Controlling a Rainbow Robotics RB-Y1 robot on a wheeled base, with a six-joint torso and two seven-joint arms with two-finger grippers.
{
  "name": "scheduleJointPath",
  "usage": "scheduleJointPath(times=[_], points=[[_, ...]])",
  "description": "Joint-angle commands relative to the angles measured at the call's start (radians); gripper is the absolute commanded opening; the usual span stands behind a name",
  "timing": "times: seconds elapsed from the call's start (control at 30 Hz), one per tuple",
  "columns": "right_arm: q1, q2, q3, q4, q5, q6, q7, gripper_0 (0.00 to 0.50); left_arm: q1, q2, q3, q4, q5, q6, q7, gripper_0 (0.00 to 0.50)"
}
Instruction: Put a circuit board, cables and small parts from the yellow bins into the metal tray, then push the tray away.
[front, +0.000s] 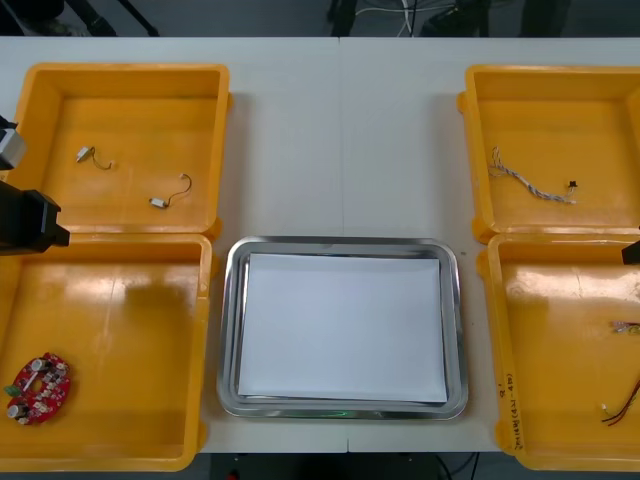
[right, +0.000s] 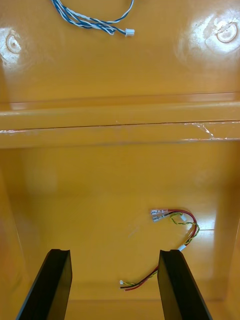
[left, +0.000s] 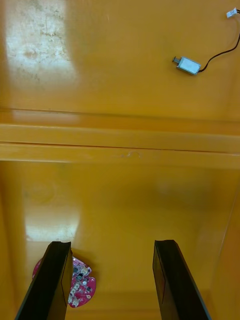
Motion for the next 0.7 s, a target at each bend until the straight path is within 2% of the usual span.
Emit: scheduleJointPath(times=[0.03, 0.7], points=[[0.007, -0.037, -0.017, -0.033, 0.009, 0.005, -0.018, 0.5, 0.007, 0.041, 0.008, -0.025, -0.008, 0.006, -0.122, 0.468], [0.007, -0.037, -0.017, -0.033, 0.009, 0.005, -0.018, 0.5, 0.007, 0.041, 0.008, -0.025, -0.008, 0.006, -0.122, 0.47]])
